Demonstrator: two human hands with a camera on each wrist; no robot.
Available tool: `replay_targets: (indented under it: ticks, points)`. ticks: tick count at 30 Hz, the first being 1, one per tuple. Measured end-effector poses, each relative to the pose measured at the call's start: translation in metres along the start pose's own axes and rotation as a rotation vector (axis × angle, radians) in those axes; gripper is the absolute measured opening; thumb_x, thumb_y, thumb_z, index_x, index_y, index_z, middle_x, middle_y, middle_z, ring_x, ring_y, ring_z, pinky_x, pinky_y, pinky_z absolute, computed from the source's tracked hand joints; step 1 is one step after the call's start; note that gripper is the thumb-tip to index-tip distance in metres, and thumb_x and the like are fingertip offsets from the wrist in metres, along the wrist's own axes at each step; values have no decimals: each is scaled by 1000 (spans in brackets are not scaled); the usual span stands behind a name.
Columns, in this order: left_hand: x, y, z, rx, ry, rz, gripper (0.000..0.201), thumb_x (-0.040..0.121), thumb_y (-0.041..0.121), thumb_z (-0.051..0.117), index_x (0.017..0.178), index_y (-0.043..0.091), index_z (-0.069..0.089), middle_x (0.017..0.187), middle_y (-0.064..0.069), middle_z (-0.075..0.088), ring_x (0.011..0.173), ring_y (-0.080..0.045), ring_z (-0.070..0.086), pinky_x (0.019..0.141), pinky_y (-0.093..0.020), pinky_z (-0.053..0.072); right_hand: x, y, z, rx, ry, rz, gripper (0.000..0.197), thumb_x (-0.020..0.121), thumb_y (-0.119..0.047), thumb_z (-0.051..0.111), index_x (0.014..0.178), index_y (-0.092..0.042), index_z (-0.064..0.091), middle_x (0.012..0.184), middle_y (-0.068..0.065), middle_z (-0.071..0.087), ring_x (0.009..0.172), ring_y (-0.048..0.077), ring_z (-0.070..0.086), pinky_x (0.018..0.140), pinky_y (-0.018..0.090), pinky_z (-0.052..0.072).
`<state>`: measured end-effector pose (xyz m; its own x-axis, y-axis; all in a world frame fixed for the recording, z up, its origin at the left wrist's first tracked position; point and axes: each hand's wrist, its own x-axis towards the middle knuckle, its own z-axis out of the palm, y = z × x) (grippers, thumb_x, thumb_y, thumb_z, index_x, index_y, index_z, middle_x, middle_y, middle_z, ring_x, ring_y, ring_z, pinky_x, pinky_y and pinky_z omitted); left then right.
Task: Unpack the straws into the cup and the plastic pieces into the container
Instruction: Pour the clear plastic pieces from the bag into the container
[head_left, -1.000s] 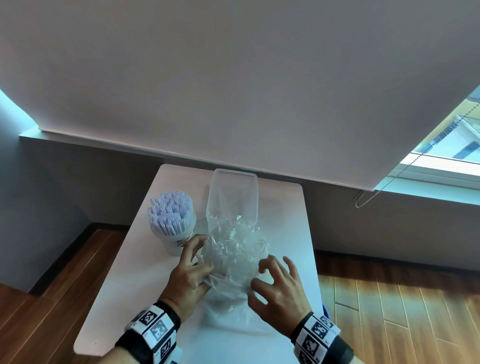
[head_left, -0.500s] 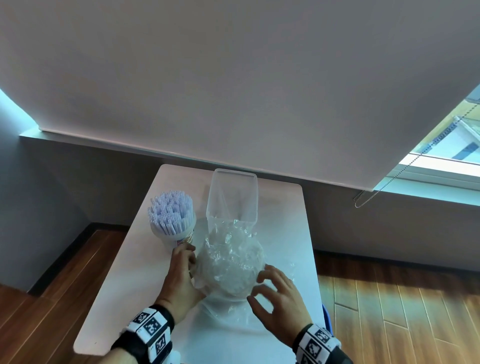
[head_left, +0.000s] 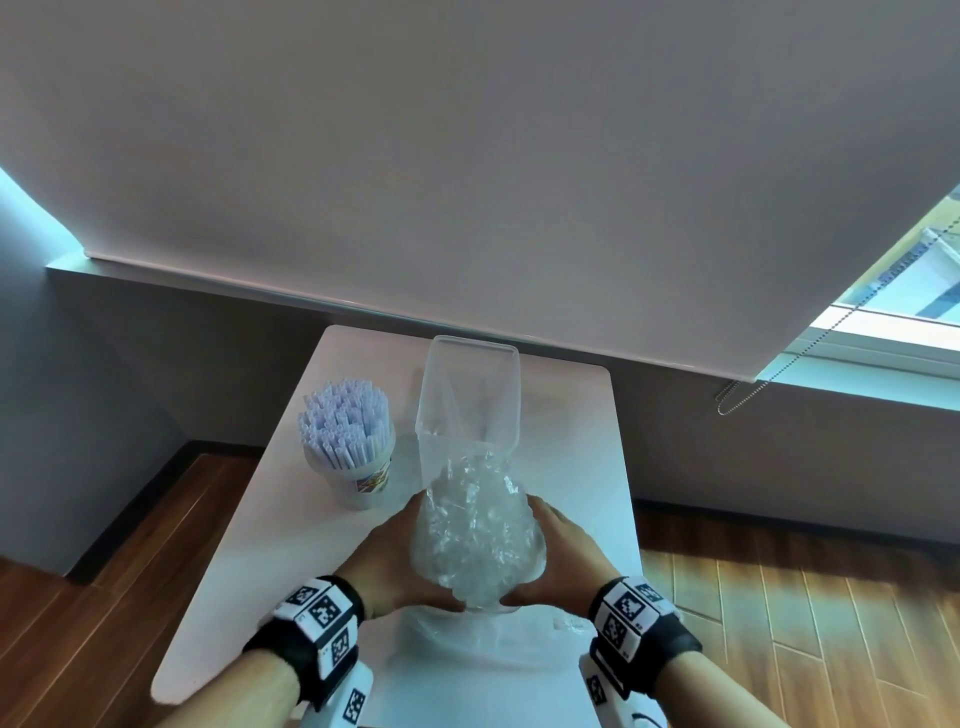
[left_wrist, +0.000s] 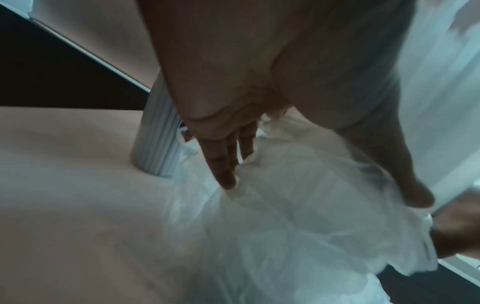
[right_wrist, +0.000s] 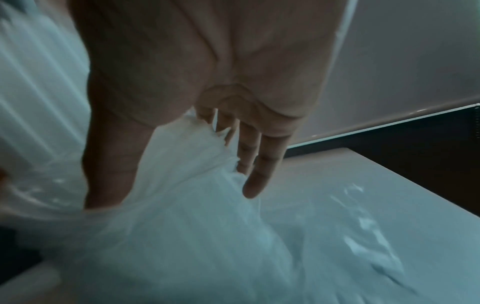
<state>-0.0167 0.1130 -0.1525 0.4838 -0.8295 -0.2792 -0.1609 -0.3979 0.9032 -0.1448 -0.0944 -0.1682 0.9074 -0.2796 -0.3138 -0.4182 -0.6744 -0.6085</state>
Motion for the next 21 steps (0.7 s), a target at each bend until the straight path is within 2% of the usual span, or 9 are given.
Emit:
replay_targets:
  ticks: [2, 4, 7, 9, 11, 14, 17, 19, 21]
  points:
    - [-1, -1, 7, 41, 34, -7, 115, 25, 87, 73, 124, 43, 35, 118, 33, 49, 117, 0, 52, 106, -27, 41, 0, 5, 9, -10, -29, 30, 109, 50, -48, 88, 140, -37, 28, 130, -19, 50, 115, 8, 52, 96, 26, 45]
    - [-1, -1, 11, 4, 76, 26, 101, 32, 76, 83, 118, 43, 42, 115, 30, 55, 113, 0, 55, 104, -33, 45, 0, 8, 8, -3, -72, 30, 113, 51, -47, 89, 144, -34, 25, 137, -16, 45, 124, 9, 46, 104, 29, 42]
    - [-2, -6, 13, 24, 178, 86, 102, 36, 44, 97, 121, 50, 41, 118, 24, 57, 113, 0, 57, 96, -38, 52, 0, 8, -7, -73, -110, -39, 134, 49, -49, 89, 152, -32, 4, 153, -20, 13, 140, 3, 14, 118, 31, 22]
    - [-5, -9, 16, 37, 221, 85, 117, 31, 42, 97, 126, 57, 32, 127, 23, 51, 120, -3, 52, 100, -36, 49, -3, 5, -12, -56, -76, -115, 148, 42, -53, 90, 150, -36, -9, 157, -22, -4, 144, 0, 1, 118, 27, 16]
    - [-7, -8, 20, 4, 230, 85, 117, 32, 44, 96, 127, 60, 29, 131, 21, 50, 124, -4, 50, 104, -37, 47, -6, -2, -7, -23, -76, -170, 155, 38, -55, 91, 149, -37, -16, 158, -22, -8, 146, 0, 0, 119, 26, 16]
    - [-1, -3, 27, -70, 240, 61, 108, 37, 51, 93, 126, 61, 32, 138, 14, 51, 127, -7, 51, 108, -38, 44, -6, -9, 11, 132, -21, -187, 155, 38, -48, 95, 149, -38, -13, 154, -22, 14, 142, 0, 23, 114, 27, 32]
    - [6, -2, 29, -112, 260, 82, 112, 34, 51, 98, 128, 52, 35, 128, 18, 57, 120, -1, 55, 101, -39, 50, -7, -17, 15, 230, 76, -147, 143, 41, -44, 95, 146, -48, -2, 141, -22, 38, 127, 0, 43, 102, 29, 46]
    - [5, 2, 26, -104, 277, 111, 106, 37, 52, 97, 125, 48, 39, 121, 21, 60, 115, 2, 57, 97, -33, 52, -12, -21, 14, 314, 131, -139, 130, 42, -37, 95, 139, -57, 12, 129, -22, 51, 118, 3, 54, 95, 32, 51]
    - [1, 7, 20, -112, 307, 142, 106, 39, 48, 97, 125, 57, 35, 122, 27, 58, 116, 7, 55, 96, -18, 48, -16, -25, 11, 419, 185, -151, 116, 46, -24, 95, 133, -58, 26, 121, -17, 61, 113, 8, 60, 93, 34, 53]
